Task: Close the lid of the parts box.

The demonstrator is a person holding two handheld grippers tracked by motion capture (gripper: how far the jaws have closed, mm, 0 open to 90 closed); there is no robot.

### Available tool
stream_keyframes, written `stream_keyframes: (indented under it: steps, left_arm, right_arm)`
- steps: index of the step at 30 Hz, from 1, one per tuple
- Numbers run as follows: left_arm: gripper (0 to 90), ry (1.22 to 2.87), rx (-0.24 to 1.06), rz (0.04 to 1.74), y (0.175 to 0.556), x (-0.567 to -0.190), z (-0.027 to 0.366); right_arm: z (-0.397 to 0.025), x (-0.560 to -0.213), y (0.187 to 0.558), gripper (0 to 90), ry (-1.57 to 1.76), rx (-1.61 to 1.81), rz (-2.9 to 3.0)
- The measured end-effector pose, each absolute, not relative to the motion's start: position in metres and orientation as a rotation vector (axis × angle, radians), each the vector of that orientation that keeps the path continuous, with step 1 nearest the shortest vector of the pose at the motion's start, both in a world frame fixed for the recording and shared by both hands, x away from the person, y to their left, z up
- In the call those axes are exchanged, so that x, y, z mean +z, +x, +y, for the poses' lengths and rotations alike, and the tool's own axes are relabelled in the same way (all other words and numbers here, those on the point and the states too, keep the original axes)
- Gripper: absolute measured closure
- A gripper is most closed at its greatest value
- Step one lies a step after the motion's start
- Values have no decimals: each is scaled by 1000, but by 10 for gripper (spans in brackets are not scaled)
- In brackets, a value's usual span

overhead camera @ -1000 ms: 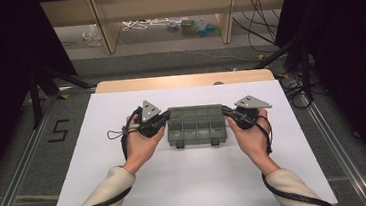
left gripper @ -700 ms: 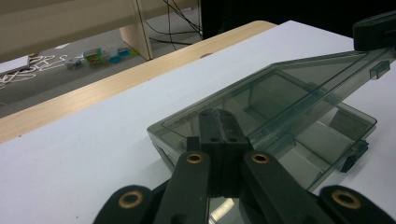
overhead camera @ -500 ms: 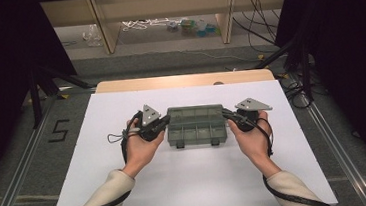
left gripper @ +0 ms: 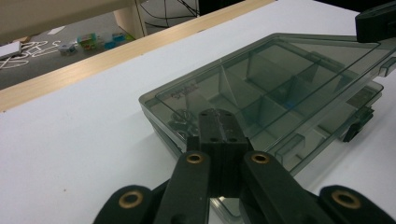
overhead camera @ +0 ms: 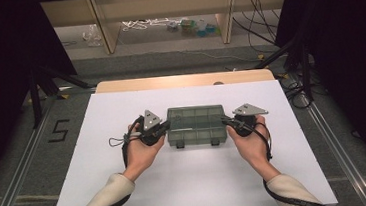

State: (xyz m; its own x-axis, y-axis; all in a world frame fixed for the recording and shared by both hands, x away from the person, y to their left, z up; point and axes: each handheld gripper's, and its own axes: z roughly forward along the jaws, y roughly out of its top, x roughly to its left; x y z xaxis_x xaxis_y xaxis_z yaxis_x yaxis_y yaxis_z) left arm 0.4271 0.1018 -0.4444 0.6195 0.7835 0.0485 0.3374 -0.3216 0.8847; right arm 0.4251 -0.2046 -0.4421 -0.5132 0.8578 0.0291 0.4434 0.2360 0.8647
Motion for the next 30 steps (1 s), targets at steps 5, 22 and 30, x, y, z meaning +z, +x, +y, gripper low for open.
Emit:
stream_keyframes:
  steps: [5,22,30]
  left_arm:
    - [900,1960,596,882,426,-450,102]
    - [900,1996,548,905,423,-465,100]
    - [900,2002,559,892,420,-466,101]
  right_arm:
    - [-205,-450,425,900,1172,1186,2072]
    - [-203,-463,426,900,1206,1149,2130]
    - [-201,-464,425,900,1204,1156,2154]
